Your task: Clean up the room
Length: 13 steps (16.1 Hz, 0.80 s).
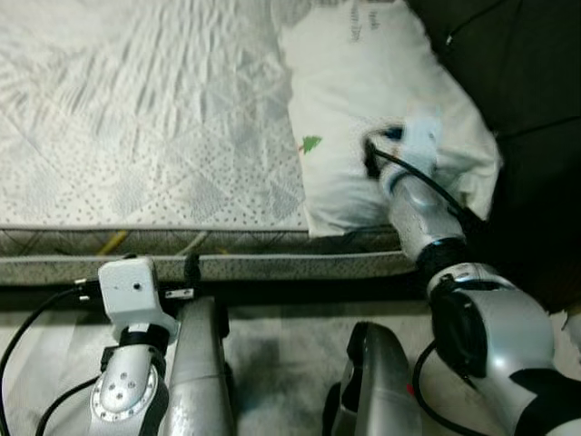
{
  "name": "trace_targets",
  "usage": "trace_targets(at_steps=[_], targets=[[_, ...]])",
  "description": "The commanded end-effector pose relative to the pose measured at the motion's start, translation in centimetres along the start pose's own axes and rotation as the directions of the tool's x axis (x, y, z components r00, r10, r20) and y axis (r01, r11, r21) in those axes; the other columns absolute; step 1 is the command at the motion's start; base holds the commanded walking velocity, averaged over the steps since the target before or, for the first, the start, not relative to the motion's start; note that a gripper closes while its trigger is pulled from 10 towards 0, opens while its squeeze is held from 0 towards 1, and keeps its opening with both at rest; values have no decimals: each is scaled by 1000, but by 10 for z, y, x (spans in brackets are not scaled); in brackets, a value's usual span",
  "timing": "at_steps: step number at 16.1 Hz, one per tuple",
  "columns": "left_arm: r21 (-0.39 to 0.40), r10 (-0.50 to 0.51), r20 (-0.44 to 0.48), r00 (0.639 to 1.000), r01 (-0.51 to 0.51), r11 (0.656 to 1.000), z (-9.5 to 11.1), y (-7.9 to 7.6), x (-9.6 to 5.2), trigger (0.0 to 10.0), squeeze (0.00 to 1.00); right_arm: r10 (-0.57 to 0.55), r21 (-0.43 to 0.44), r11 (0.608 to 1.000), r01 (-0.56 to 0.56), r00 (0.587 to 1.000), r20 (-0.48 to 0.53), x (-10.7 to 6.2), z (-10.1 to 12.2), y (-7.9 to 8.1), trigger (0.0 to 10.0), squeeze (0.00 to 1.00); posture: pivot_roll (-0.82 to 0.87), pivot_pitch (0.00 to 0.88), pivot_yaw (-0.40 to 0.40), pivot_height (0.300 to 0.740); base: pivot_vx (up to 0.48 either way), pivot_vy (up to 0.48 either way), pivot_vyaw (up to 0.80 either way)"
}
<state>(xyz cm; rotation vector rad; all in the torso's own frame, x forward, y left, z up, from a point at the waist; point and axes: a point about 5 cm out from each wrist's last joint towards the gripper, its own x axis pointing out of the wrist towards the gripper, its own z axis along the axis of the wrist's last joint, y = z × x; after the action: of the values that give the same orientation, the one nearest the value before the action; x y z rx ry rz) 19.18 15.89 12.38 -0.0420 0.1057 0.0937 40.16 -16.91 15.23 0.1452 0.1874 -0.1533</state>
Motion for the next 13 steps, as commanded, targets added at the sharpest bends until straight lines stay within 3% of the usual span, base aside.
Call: trace_targets(at_steps=[1, 2, 4, 7, 10, 13], targets=[[-4, -17, -23, 1000, 16, 1000, -1, -2, -4, 10000, 0, -85, 53, 994, 96, 980, -179, -6, -38, -20, 10000, 1000, 233, 298, -64, 571, 0, 0, 0], [-4, -17, -29, 999, 17, 1000, 0, -2, -3, 10000, 0, -96, 58, 992, 112, 967, -236, -10, -54, -23, 10000, 1000, 235, 293, -62, 571, 0, 0, 0], [2, -23, -23, 999, 24, 1000, 1, -2, 1, 10000, 0, -70, 41, 996, 81, 973, -221, -10, -54, -19, 10000, 1000, 238, 277, -54, 571, 0, 0, 0], [15, -41, 3, 999, 41, 999, 6, -4, 14, 10000, 0, 33, 23, 999, -31, 997, -73, -3, -21, -1, 10000, 1000, 225, 222, -41, 571, 0, 0, 0], [28, -37, 63, 997, 36, 999, 14, -6, 34, 10000, 0, 231, -133, 968, -213, 963, 139, -1, 22, 24, 10000, 1000, 183, 140, -34, 571, 0, 0, 0], [73, -41, 130, 991, 32, 997, 21, -7, 61, 10000, 0, 315, -201, 940, -276, 928, 199, -10, 11, 31, 10000, 1000, 130, 56, -29, 571, 0, 0, 0]])
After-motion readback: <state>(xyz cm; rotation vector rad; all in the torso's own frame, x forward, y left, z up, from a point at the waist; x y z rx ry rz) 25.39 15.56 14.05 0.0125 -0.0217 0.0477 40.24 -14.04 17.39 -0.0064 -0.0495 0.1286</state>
